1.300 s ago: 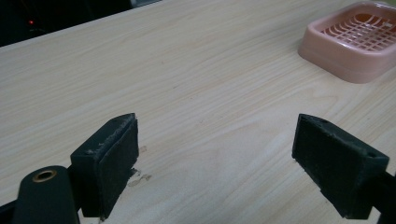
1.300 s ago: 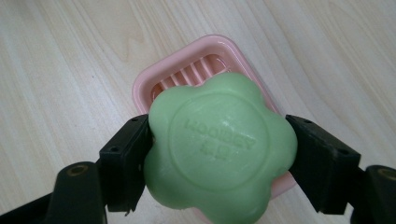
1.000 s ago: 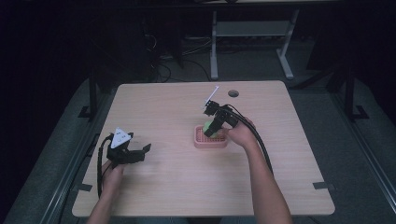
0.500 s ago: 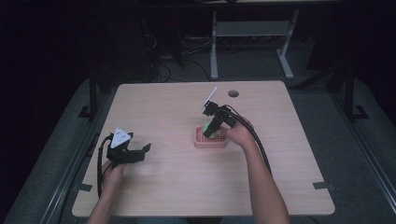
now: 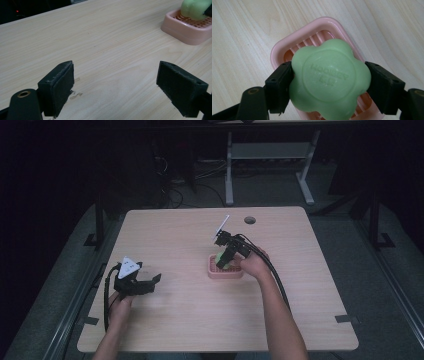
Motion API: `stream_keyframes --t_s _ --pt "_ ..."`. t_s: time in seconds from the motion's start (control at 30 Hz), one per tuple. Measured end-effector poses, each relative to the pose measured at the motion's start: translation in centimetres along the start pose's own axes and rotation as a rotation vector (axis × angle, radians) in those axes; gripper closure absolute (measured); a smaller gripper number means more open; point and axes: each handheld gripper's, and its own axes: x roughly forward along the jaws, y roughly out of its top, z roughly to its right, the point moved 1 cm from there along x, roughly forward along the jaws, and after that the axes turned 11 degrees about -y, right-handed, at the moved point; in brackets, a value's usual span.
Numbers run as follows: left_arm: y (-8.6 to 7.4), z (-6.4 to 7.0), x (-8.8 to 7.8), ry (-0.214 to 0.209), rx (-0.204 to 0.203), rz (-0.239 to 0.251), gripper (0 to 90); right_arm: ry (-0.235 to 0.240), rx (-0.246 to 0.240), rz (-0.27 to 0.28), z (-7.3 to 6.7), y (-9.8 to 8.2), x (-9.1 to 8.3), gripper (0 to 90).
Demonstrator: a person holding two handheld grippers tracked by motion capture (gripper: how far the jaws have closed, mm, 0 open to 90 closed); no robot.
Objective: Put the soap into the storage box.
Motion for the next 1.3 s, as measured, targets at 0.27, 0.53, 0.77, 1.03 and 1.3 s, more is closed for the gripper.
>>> stream_keyframes --t_s 0.27,0.53,0.77,1.03,1.3 --pt "0.02 0.04 -0.03 -0.002 -0.002 0.005 14.4 -0.001 0.002 -0.005 -0.01 -0.03 0.19 25.8" --pt "0.02 0.05 0.0 -0.001 0.003 0.001 14.4 -0.005 0.007 -0.017 0.13 -0.16 0.09 25.8" --pt "0.03 0.07 0.03 -0.003 0.002 0.002 14.4 -0.002 0.007 -0.015 0.19 -0.25 0.17 25.8" --pt "0.03 0.07 0.03 -0.003 0.003 0.001 14.4 0.002 0.01 -0.023 0.16 -0.36 0.27 25.8" --pt "0.03 0.07 0.03 -0.003 0.003 0.001 14.4 0.003 0.014 -0.02 0.34 -0.78 0.56 25.7"
